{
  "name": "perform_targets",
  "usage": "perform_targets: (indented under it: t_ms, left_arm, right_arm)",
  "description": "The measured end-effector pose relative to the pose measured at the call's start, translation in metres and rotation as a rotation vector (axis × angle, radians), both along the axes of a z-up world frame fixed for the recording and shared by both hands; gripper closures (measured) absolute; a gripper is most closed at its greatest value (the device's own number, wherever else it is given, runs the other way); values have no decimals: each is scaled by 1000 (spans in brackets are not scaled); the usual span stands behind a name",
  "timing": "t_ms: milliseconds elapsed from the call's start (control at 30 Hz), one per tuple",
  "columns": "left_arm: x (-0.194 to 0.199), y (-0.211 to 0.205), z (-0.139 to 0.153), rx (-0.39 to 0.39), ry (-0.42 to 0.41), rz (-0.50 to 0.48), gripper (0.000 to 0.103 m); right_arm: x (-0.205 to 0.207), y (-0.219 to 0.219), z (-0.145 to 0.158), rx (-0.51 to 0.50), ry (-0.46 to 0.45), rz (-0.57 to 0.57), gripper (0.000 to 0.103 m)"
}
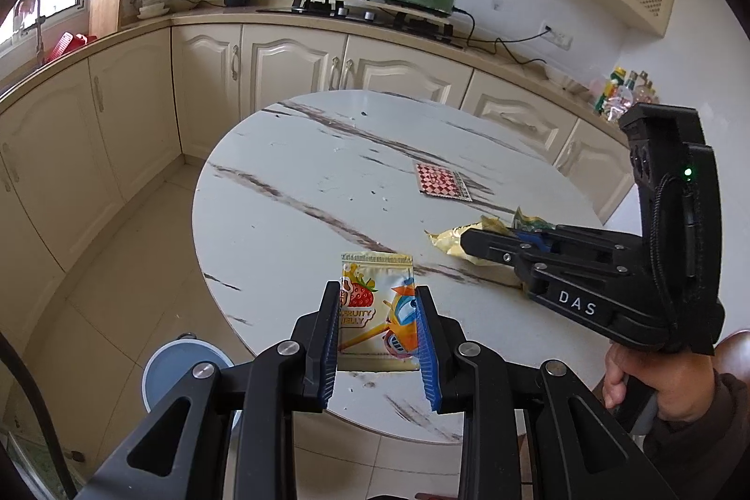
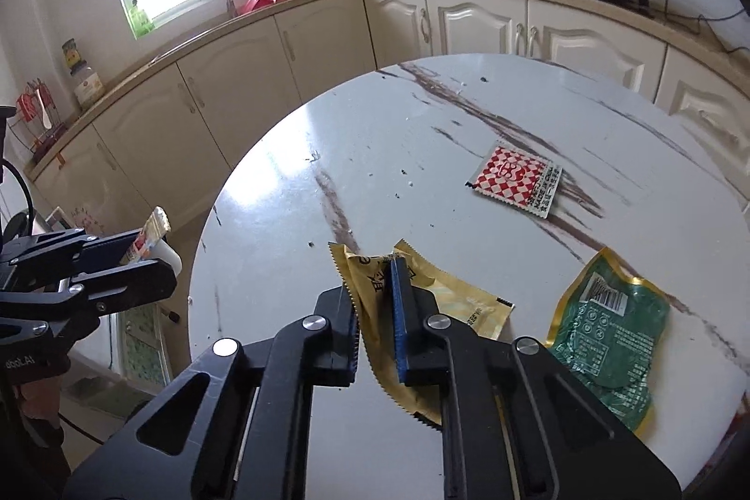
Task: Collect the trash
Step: 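Carry the jelly packet and yellow bag over the blue bucket and open both tools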
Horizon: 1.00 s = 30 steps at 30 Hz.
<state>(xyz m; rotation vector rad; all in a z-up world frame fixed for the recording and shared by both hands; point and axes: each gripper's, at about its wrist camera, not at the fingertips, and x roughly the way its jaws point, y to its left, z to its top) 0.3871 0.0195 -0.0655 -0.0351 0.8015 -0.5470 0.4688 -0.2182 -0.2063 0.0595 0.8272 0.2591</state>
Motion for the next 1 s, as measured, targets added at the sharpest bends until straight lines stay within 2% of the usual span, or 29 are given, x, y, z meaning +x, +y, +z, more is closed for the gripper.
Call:
perform_targets:
  t_ms: [167,333,467,567,700,767,1000]
  left_arm:
    - [2,10,2,-18,-11,6,78]
    - [3,40,4,-41,-23,49,78]
    - [4,87,3,-36,-31,128,78]
    - [8,135,-6,-19,-21,208,78]
    - [16,190,-29,-4,31,310,78]
    - [24,214,-49,-7,74,352,78]
    - [67,249,-121,4,227,414,78]
  right_arm:
    - [-1,14,25,11,-62,29,94]
    - [10,51,46,76,-104,108,94]
    - [31,101,48,140,-104,208,94]
    - [47,143,39,178,-88,277,94]
    - [73,204,8,213,-28,362,94]
    - [90,235,-18,209,25,391,94]
    - [145,296,-120,200,214,407,93]
